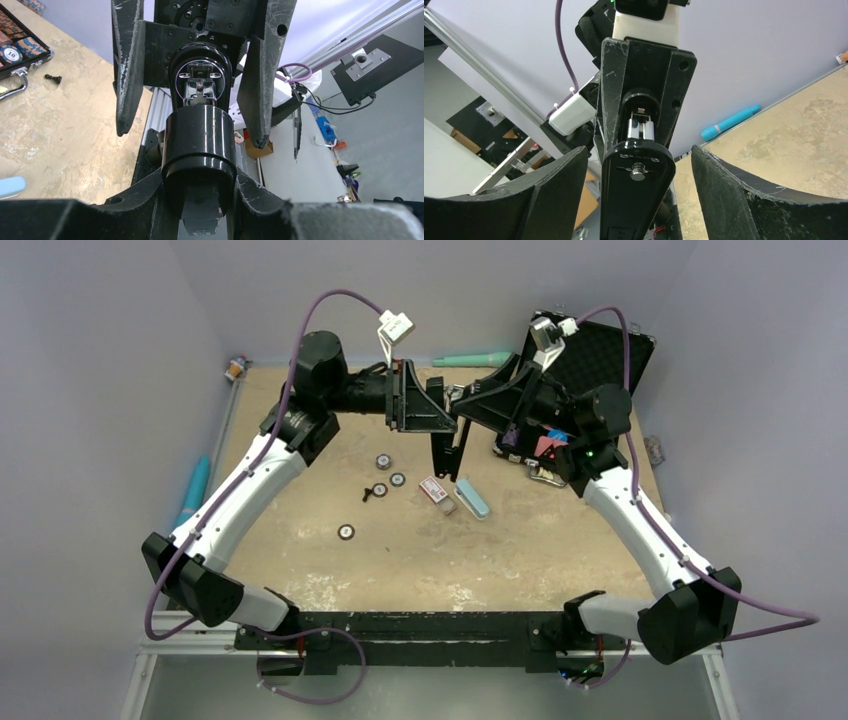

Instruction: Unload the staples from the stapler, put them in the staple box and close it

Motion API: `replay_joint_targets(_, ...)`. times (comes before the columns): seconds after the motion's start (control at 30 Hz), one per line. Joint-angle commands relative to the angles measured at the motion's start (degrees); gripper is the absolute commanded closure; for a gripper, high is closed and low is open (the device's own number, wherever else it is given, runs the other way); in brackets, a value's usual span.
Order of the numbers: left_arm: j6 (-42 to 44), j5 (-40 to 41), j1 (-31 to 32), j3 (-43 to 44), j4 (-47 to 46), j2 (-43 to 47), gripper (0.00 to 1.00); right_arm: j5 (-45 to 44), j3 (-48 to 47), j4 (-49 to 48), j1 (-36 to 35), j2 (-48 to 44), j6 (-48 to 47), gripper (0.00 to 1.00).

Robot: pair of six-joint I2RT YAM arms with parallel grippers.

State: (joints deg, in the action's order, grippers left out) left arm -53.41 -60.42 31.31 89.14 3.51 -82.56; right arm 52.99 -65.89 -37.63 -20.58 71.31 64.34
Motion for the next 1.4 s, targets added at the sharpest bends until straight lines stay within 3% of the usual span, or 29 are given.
replay_joint_targets(0.0, 1.85, 2.29, 0.92, 1.39, -0.86, 0.66, 1.00, -2.05, -1.59, -3.19, -0.08, -0.56, 0.78, 0.21)
replay_joint_targets(0.27, 3.33, 4.26, 1.36, 1.23, 0.68, 1.14, 1.00, -2.32, 0.11, -3.96, -0.25, -0.53, 1.60, 0.27)
replay_joint_targets(0.47, 3.66, 5.30, 1.36, 1.38, 0.61, 1.53, 1.00, -2.20, 1.34, -3.89, -0.41, -0.90, 1.50, 0.43)
replay_joint_targets(0.63, 4.32, 5.99, 1.43, 0.85, 0.58, 2.17, 1.00, -2.02, 1.76, -2.71, -0.52, -0.74, 0.62, 0.62)
replay_joint_targets(0.7, 4.72, 6.23, 1.48, 0.46, 0.31, 2.54, 1.00, -2.02, 2.06, -2.50, -0.53, -0.60, 0.62, 0.74)
replay_joint_targets(0.77, 4.97, 6.37, 1.56, -0.02, -0.17, 2.97, 1.00, -1.93, 2.23, -2.15, -0.61, -0.43, 0.54, 0.97)
replay_joint_targets(0.93, 5.91, 6.83, 1.58, -1.51, 0.32, 4.10, 1.00, -1.95, 2.57, -0.30, -0.69, -0.36, 0.20, 1.00)
replay_joint_targets(1.07, 9.02, 9.03, 1.54, -3.64, 3.74, 6.77, 0.66, -1.95, 2.36, 4.75, -0.71, -0.96, -2.78, 1.00)
replay_joint_targets(1.27, 11.15, 11.86, 1.20, -8.18, 5.65, 10.34, 0.33, -2.66, 2.87, 7.20, -0.69, -1.80, -4.42, 1.00)
replay_joint_targets(1.37, 11.30, 12.76, 0.75, -9.35, 5.91, 11.56, 0.25, -3.12, 3.23, 6.57, -0.70, -1.40, -3.46, 1.00)
